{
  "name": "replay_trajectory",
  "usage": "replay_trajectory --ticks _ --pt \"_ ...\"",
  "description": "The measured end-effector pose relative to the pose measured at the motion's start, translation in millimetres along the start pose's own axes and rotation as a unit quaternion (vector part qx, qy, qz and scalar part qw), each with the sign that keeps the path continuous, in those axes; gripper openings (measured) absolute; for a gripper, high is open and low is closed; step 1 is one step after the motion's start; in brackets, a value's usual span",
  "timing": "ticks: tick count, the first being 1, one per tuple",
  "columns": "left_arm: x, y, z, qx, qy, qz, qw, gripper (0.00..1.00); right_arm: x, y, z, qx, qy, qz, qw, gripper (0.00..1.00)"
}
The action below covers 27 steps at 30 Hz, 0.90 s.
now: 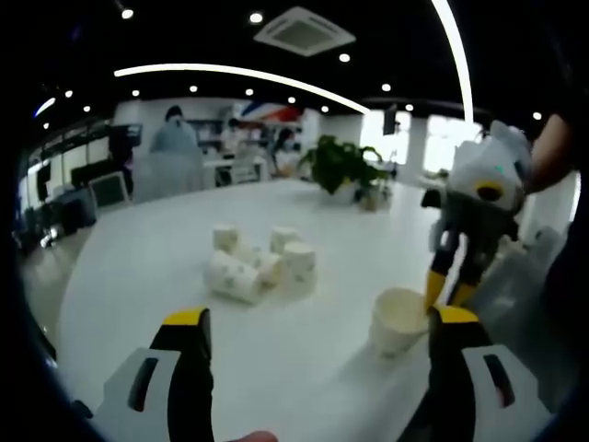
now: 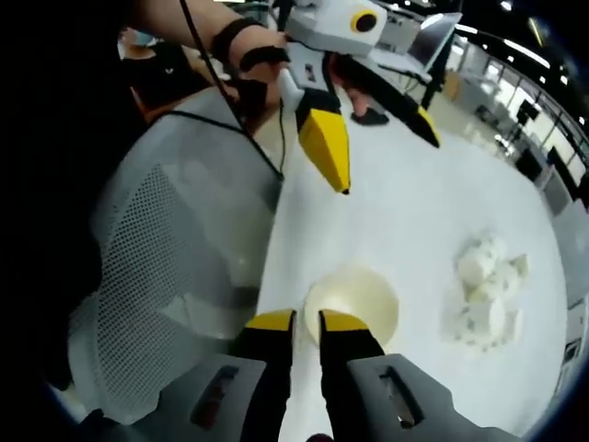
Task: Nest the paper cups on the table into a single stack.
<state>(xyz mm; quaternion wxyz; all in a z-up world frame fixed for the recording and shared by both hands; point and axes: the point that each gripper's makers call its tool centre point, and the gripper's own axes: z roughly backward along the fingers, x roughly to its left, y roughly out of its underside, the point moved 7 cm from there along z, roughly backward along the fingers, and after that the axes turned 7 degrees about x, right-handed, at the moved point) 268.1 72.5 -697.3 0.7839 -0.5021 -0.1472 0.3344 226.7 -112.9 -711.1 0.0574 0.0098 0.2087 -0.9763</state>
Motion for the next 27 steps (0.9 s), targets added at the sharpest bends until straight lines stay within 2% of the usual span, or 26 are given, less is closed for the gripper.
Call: replay_trajectory --ticks 4,11,16,21,27 --pt "0.2 -0.3 -0.5 0.002 0.001 -0.002 1.0000 0.96 1.7 3.7 3.7 -0.014 0.000 -0.017 0.9998 0.07" --pt "1.0 -2.1 -2.4 0.001 0.003 -0.001 1.0000 0.97 3.0 7.0 11.5 -0.034 0.013 -0.022 0.9991 0.09" --pt "1.4 -3.0 -2.6 0.001 0.001 -0.002 1.0000 0.97 1.6 4.6 20.1 -0.073 0.031 -0.030 0.9964 0.11" --pt "0.7 -3.5 -2.0 0.001 0.002 -0.003 1.0000 0.96 -1.2 4.3 27.6 -0.107 0.053 -0.055 0.9913 0.15" --pt "-0.2 -2.1 -1.2 0.003 0.003 -0.003 1.0000 0.96 -3.9 8.5 30.0 -0.118 0.061 -0.072 0.9885 0.17"
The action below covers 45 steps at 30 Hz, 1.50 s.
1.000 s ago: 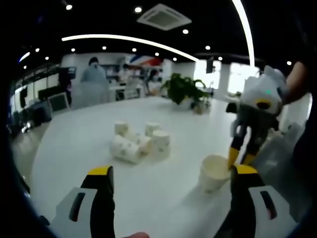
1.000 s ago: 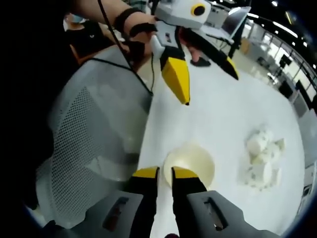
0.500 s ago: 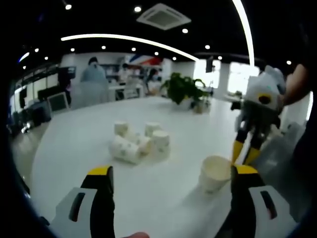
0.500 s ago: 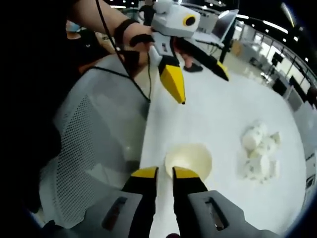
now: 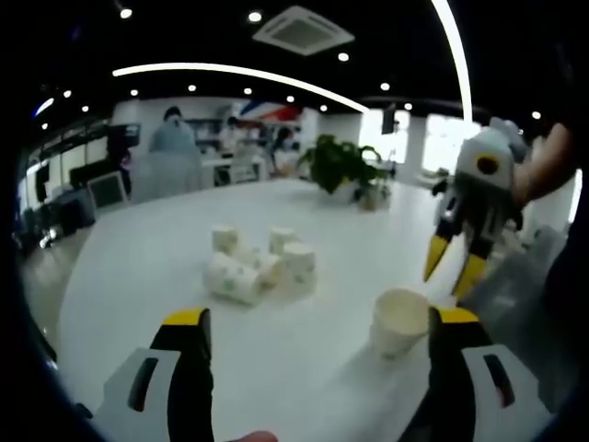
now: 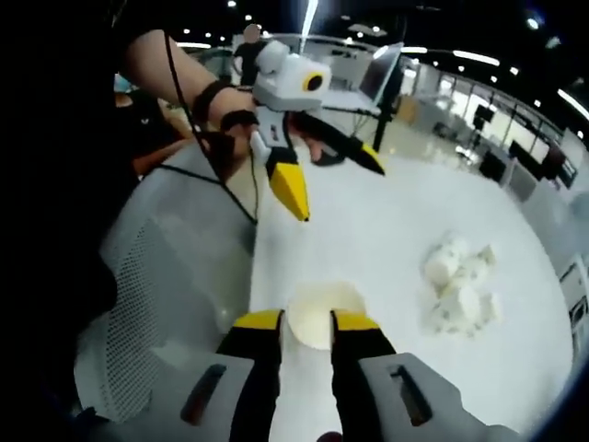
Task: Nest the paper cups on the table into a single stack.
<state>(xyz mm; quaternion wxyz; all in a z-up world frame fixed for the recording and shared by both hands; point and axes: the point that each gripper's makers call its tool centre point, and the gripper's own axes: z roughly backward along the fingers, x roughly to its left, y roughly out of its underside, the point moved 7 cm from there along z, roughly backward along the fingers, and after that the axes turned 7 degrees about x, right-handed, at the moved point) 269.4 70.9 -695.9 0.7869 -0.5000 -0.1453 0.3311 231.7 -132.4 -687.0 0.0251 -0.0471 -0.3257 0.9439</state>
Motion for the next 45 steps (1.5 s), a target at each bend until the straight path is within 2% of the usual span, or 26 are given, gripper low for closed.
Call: replay_trajectory --ticks 8,13,16,23,31,40,42,45 --pt "0.3 0.5 1.9 0.002 -0.002 -0.001 1.0000 0.96 -6.0 -0.4 5.0 -0.027 0.020 -0.030 0.9990 0.23" --pt "0.9 0.3 2.9 0.002 -0.003 0.000 1.0000 0.96 -12.1 1.4 8.9 -0.048 0.034 -0.065 0.9962 0.26" --pt "1.0 0.7 3.3 0.003 -0.002 -0.001 1.0000 0.96 -17.7 3.5 13.4 -0.069 0.048 -0.098 0.9917 0.28" --pt "2.0 1.0 3.9 0.005 -0.005 -0.001 1.0000 0.96 -28.5 14.4 21.0 -0.090 0.068 -0.150 0.9823 0.31" --pt "3.9 1.9 5.1 0.006 -0.008 0.001 0.9999 0.96 -37.4 22.2 28.7 -0.105 0.093 -0.178 0.9740 0.32" --pt "0.7 4.2 4.2 0.009 -0.005 0.002 0.9999 0.96 -48.0 32.1 36.8 -0.137 0.123 -0.238 0.9538 0.38" --pt "0.6 4.1 4.7 0.009 -0.006 0.003 0.9999 0.96 -50.6 35.2 39.0 -0.148 0.131 -0.254 0.9468 0.41" --pt "1.2 4.1 5.0 0.009 -0.008 0.002 0.9999 0.96 -53.3 40.7 41.7 -0.149 0.143 -0.269 0.9407 0.45"
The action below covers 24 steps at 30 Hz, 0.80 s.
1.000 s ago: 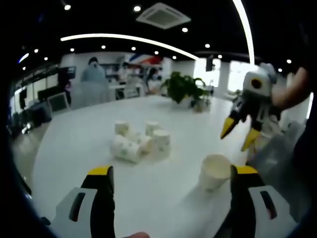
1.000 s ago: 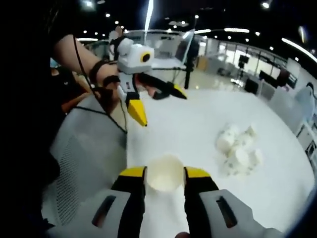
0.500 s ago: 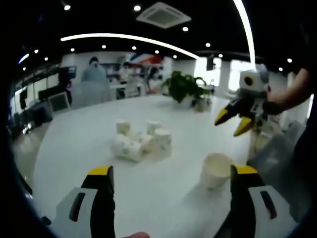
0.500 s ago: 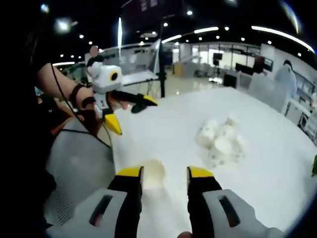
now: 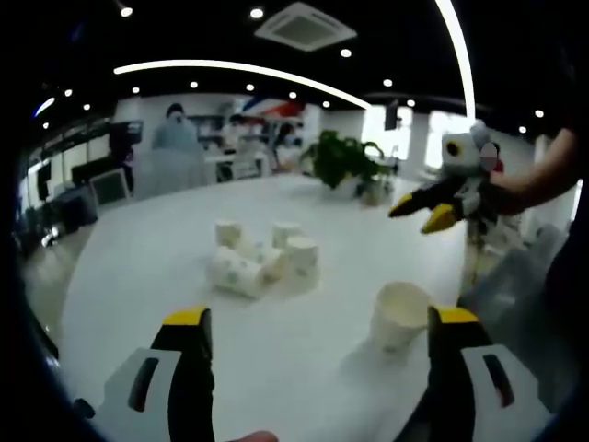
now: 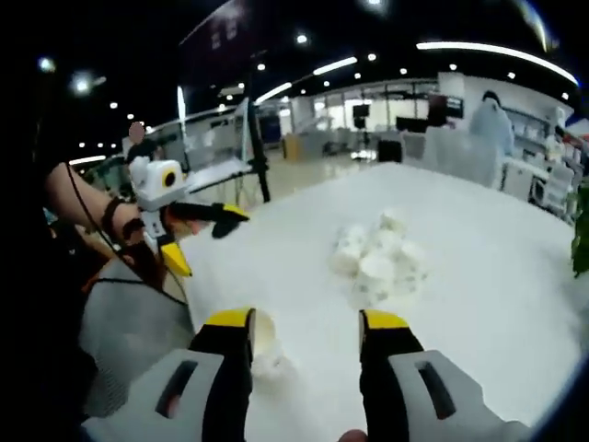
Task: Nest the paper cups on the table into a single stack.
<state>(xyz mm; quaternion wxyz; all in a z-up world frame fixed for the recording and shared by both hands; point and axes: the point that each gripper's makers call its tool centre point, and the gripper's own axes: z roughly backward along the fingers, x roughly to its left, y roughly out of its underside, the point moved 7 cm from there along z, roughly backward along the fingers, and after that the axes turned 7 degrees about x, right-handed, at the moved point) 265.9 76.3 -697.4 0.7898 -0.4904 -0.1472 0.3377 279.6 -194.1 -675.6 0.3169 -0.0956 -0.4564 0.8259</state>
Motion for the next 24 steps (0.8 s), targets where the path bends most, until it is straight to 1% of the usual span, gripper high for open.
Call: replay_trajectory --ticks 5,6,9,11,13,18,22,24 --pt "0.2 0.6 -0.1 0.000 -0.001 0.003 1.0000 0.95 -7.1 4.2 3.4 -0.010 0.015 -0.021 0.9996 0.49" --pt "-0.1 0.8 -0.2 0.000 0.000 0.003 1.0000 0.95 -9.2 5.7 4.0 -0.010 0.022 -0.024 0.9994 0.51" --pt "-0.8 1.3 -0.6 0.001 0.001 0.003 1.0000 0.95 -13.5 9.1 4.9 -0.018 0.029 -0.046 0.9984 0.58" --pt "-0.7 1.7 -0.9 0.001 0.000 0.004 1.0000 0.95 -16.5 11.2 6.6 -0.020 0.039 -0.051 0.9978 0.60" --pt "-0.3 2.4 -1.3 0.001 0.000 0.006 1.0000 0.95 -19.0 13.0 7.7 -0.024 0.045 -0.064 0.9967 0.64" --pt "-0.1 3.7 -1.5 0.001 0.001 0.008 1.0000 0.95 -22.5 17.2 8.2 -0.026 0.056 -0.073 0.9954 0.71" --pt "0.3 4.0 -1.1 0.002 0.000 0.009 1.0000 0.95 -26.3 19.4 9.0 -0.031 0.071 -0.091 0.9929 0.81" --pt "0.4 4.2 -0.8 0.003 0.000 0.009 1.0000 0.95 -27.2 20.6 9.1 -0.031 0.071 -0.100 0.9920 0.83"
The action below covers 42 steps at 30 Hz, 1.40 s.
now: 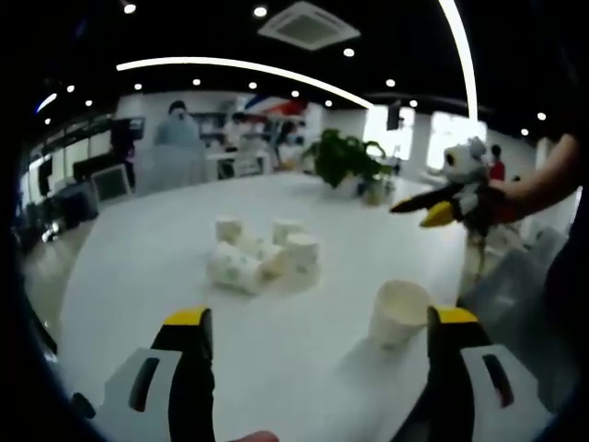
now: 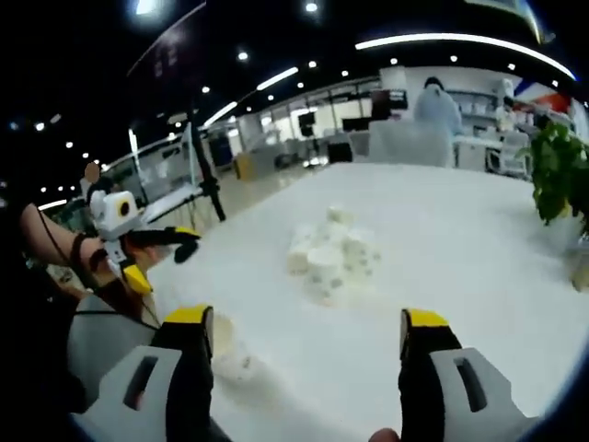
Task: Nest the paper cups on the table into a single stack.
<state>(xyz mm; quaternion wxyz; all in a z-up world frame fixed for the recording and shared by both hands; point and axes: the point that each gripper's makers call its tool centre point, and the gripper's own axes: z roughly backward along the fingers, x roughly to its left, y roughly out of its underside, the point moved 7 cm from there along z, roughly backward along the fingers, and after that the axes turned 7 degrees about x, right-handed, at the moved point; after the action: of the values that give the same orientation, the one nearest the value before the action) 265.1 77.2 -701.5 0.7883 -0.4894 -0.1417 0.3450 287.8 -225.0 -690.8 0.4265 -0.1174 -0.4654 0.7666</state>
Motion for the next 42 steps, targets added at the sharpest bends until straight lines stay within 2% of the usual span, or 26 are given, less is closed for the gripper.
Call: replay_trajectory --ticks 3,15,17,31,42 --pt "0.1 0.0 0.4 0.000 0.001 0.002 1.0000 0.95 -0.2 1.1 -0.1 0.001 0.000 -0.001 1.0000 0.84" --pt "-1.3 0.3 -0.2 0.000 0.002 0.003 1.0000 0.95 -4.7 3.4 0.7 -0.003 0.019 -0.014 0.9997 1.00" --pt "-1.3 0.2 -0.1 0.000 0.002 0.003 1.0000 0.95 -6.2 4.2 1.4 0.000 0.029 -0.007 0.9996 1.00" --pt "2.2 -2.9 -2.1 0.004 0.004 0.001 1.0000 0.95 -7.0 9.5 -1.3 0.002 0.024 -0.017 0.9996 1.00" --pt "24.7 -15.9 -8.7 0.009 -0.001 -0.008 0.9999 0.94 -7.5 11.6 -7.4 -0.004 0.018 -0.022 0.9996 0.99"
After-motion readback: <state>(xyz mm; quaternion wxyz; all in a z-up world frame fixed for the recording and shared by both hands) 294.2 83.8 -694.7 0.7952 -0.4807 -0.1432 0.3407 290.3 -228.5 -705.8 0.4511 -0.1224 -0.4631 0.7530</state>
